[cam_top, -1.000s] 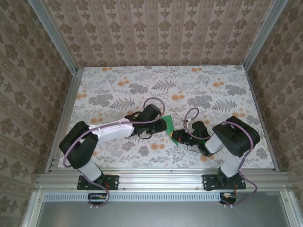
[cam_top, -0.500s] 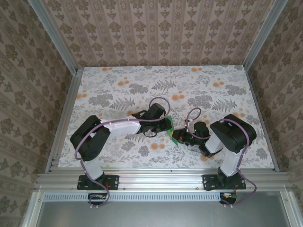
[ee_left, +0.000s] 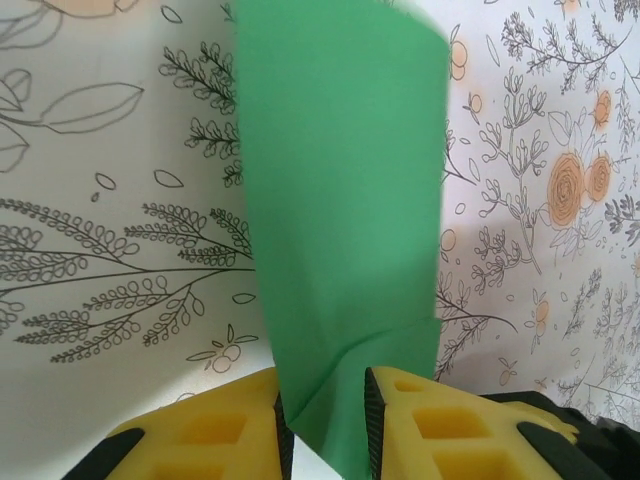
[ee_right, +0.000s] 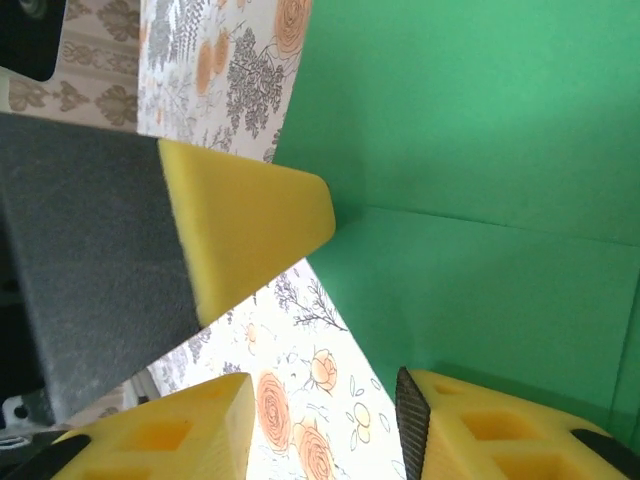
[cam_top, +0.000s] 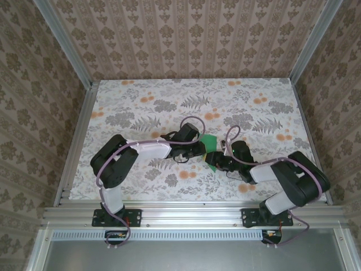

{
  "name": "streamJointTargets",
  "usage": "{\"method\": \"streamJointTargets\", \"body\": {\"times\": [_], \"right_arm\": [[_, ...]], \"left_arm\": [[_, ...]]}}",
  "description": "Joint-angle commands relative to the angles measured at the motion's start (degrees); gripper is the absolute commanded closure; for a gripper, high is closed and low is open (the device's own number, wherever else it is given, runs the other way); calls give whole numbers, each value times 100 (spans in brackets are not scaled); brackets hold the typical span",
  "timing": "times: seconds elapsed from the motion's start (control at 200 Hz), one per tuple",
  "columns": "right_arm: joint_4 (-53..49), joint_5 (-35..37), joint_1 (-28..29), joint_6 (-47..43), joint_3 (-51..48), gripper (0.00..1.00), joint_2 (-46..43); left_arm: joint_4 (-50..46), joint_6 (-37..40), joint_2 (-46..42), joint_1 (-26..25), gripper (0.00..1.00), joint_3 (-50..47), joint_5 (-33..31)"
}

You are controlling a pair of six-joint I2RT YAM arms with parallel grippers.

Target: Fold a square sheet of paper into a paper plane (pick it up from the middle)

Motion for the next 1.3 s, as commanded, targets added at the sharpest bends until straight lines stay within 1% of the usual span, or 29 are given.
{"method": "streamJointTargets", "body": {"times": [0.0, 0.125, 0.205, 0.345, 0.405, 0.47, 0.54, 0.585, 0.625, 0.72, 0.78, 0.9, 0.99, 1.03, 1.16, 1.295], "right_arm": [[-1846, 416, -1, -975, 296, 53, -544], [-2614, 643, -1, -1472, 469, 49, -1051], [-3232, 968, -1, -1852, 638, 46, -1284], [-3872, 1559, -1, -2402, 868, 42, -1517], [-4114, 1828, 20, -2633, 976, 44, -1564], [-4216, 1838, 50, -2837, 1106, 46, -1566], [-4229, 1740, 151, -3106, 1230, 47, -1506], [-4135, 1593, 173, -3187, 1257, 52, -1454], [-4020, 1482, 184, -3223, 1269, 54, -1402], [-3814, 1340, 238, -3341, 1304, 47, -1259], [-3805, 1425, 339, -3493, 1360, 46, -1183], [-3766, 2020, 651, -3844, 1399, 46, -1072], [-3724, 2654, 967, -4168, 1395, 45, -1012], [-3688, 2812, 1084, -4335, 1403, 45, -977], [-3415, 3195, 1247, -4465, 1386, 46, -839], [-3288, 3643, 1428, -4532, 1486, 47, -545]], "left_arm": [[22, 160, 61, 44, 73, 179, 69], [45, 142, 95, 46, 73, 189, 87], [47, 130, 95, 42, 72, 202, 80], [13, 136, 145, 50, 72, 255, 80], [12, 134, 177, 55, 71, 281, 89], [-1, 114, 208, 57, 71, 317, 111], [3, 107, 226, 55, 71, 341, 132], [3, 101, 233, 56, 71, 356, 132], [3, 90, 244, 59, 71, 357, 144], [-3, 77, 278, 59, 72, 408, 180], [-22, 73, 297, 72, 73, 442, 198], [-18, 33, 288, 85, 75, 455, 217], [-27, 4, 296, 115, 77, 483, 265], [-32, -6, 297, 127, 78, 492, 289], [-86, -42, 297, 163, 83, 514, 372], [-94, -134, 314, 192, 85, 574, 477]]}}
